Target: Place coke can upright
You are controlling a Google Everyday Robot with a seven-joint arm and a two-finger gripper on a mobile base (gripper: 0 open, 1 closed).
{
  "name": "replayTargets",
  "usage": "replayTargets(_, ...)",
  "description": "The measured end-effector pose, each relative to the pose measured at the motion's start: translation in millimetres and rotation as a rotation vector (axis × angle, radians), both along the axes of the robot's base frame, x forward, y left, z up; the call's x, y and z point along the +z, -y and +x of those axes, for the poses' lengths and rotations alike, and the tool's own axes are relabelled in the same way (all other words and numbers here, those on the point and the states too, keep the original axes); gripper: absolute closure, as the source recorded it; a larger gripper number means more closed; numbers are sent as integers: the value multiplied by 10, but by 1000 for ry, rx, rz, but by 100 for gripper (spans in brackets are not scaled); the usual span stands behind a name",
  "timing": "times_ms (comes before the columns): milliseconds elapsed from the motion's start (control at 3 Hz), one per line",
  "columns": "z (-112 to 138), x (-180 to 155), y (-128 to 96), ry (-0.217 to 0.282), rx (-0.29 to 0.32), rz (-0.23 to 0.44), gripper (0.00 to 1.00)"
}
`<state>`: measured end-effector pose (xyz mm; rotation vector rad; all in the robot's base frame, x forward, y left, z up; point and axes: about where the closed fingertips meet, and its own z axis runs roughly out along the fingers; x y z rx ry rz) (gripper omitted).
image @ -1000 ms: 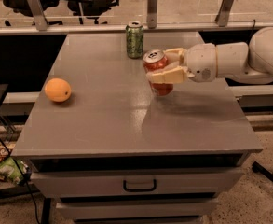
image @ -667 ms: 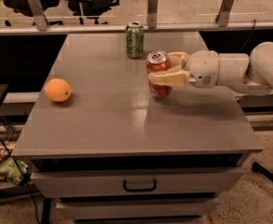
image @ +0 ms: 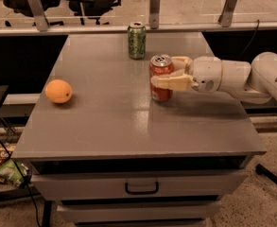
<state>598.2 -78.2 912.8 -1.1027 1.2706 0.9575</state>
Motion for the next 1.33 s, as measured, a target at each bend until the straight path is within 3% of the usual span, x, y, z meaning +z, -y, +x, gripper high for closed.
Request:
replayTargets(333, 10, -35, -11, -14, 7, 8, 8)
replayTargets(667, 25, -84, -19, -38, 17, -9, 0)
replayTargets(1000, 36, -145, -30, -72, 21, -52, 0)
replayTargets(1333, 36, -145, -30, -72, 21, -52, 0)
